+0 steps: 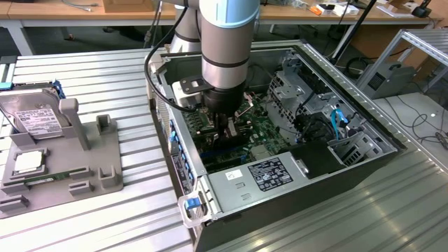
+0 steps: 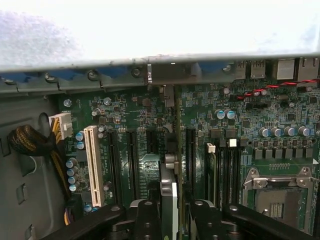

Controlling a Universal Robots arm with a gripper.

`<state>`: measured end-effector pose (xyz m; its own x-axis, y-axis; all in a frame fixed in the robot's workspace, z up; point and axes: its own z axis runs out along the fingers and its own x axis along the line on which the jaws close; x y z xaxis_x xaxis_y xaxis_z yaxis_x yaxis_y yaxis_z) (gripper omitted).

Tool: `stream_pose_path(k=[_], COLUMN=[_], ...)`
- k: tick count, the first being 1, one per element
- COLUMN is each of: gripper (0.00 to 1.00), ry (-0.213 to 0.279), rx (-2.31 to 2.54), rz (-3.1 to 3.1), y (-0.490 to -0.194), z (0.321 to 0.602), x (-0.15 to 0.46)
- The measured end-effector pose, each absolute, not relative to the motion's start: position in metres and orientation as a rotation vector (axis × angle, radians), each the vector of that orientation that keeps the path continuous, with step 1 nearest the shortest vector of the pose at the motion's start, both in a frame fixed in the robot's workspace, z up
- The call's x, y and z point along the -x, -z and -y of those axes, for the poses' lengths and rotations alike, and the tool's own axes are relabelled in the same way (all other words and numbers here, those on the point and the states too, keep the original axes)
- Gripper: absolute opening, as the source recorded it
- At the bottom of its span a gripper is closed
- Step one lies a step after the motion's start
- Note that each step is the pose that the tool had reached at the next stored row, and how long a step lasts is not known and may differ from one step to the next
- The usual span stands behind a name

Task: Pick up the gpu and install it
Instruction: 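Insert the gpu into the slot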

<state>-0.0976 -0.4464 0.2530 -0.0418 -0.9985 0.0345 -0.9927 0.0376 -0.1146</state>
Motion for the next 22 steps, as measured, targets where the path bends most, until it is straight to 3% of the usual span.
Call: stream_pose_path(k=[22], gripper=[0.27], ry=[0.167], rx=[2.137], rz=[-2.223], y=[-0.2505], z=[0.4462], x=[0.0975])
